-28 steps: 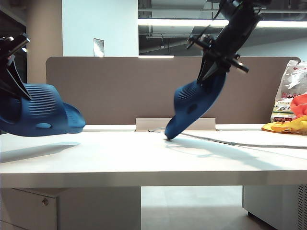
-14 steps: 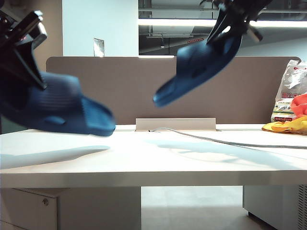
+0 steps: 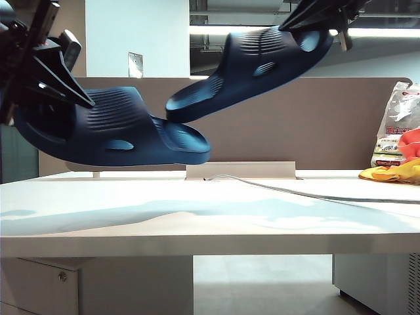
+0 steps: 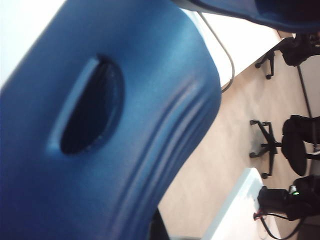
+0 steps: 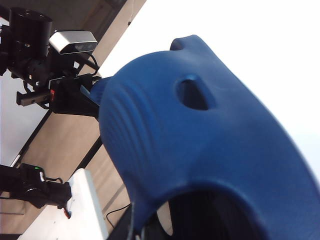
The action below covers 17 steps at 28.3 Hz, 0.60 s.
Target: Interlock the pair of blue slippers on the table with their fronts facing up.
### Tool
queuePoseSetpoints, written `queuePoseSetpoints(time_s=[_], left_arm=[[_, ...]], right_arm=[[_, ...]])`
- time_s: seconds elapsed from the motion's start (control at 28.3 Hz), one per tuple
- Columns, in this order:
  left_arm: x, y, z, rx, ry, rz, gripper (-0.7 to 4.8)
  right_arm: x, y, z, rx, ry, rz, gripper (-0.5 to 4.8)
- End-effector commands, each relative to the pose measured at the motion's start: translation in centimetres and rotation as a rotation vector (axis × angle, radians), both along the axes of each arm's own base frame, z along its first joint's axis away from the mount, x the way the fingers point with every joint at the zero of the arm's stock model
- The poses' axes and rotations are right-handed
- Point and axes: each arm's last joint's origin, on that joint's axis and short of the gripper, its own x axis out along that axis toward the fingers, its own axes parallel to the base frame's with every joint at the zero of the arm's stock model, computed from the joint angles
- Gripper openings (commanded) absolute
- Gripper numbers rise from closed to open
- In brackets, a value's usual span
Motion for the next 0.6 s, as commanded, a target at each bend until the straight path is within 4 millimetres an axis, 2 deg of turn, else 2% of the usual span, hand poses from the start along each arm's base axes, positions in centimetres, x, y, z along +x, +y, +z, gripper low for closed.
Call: queuePoseSetpoints(time_s=[0.04,0.39,0.6], left_arm=[[1.1,-0.1,-0.1,-0.071,-0.022,-0.053,-0.06],[3.2,0.3,1.2,-0.083,-0.081,-0.076,-0.06],[4.5,0.6,0.4,-0.056,-0.048,-0.057,-0.06]], right_arm=[[-0.2,-0.6,0.3,0.004,-0.037,0.011,-0.05],[0.3,-1.3,-1.6,-0.009,-0.004,0.026,-0.05],[0.4,-1.2,-2.7,0.05,0.014,0.062,-0.05]])
